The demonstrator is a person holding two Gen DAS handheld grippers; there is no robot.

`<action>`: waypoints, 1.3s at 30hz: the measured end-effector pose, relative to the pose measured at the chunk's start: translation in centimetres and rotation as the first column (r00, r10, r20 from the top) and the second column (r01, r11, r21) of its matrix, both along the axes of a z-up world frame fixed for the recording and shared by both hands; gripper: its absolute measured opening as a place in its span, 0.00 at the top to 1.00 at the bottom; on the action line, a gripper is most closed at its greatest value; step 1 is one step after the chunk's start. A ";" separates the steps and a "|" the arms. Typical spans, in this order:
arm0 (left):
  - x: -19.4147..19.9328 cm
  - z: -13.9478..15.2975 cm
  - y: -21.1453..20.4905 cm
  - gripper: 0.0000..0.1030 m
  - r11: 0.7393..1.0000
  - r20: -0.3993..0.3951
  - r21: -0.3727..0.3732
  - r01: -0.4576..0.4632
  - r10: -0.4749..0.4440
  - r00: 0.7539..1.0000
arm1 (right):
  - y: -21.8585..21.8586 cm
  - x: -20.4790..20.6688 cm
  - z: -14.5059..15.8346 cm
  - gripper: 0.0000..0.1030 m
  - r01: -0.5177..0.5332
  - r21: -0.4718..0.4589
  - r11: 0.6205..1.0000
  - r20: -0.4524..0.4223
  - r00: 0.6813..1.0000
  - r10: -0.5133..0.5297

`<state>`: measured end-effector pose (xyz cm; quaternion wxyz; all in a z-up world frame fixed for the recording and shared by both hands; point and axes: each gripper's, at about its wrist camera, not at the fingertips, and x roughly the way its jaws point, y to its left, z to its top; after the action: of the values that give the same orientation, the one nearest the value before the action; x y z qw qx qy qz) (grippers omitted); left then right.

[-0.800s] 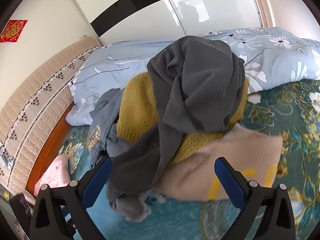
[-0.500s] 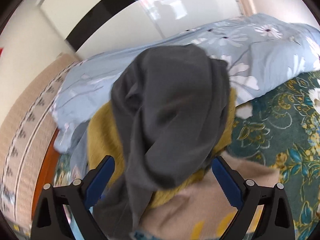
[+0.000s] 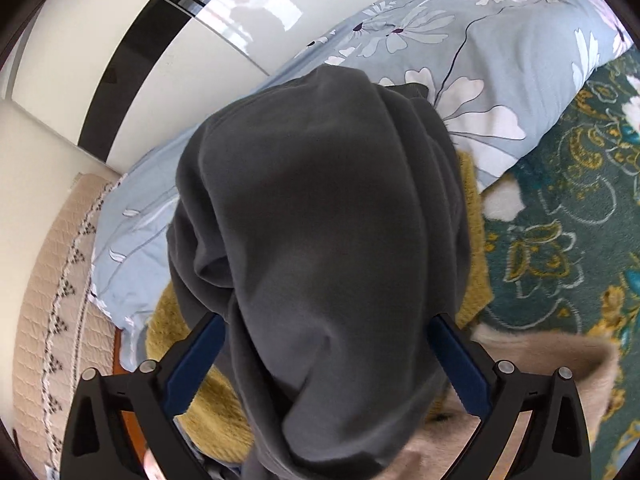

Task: Fold clothes
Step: 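Grasp the dark grey sweatpants on the clothes pile with the right gripper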

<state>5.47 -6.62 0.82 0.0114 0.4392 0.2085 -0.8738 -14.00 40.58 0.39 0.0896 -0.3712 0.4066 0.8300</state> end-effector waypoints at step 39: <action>2.5 1.0 -0.5 0.08 0.999 0.000 0.049 -0.010 0.010 1.000 | 3.5 19.9 17.4 0.89 -0.413 -0.339 0.845 -0.701 0.710 0.065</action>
<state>7.99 -7.13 1.85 0.0048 0.4384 0.2320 -0.8683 5.89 44.12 17.74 -0.2666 -0.1118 0.5471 0.7855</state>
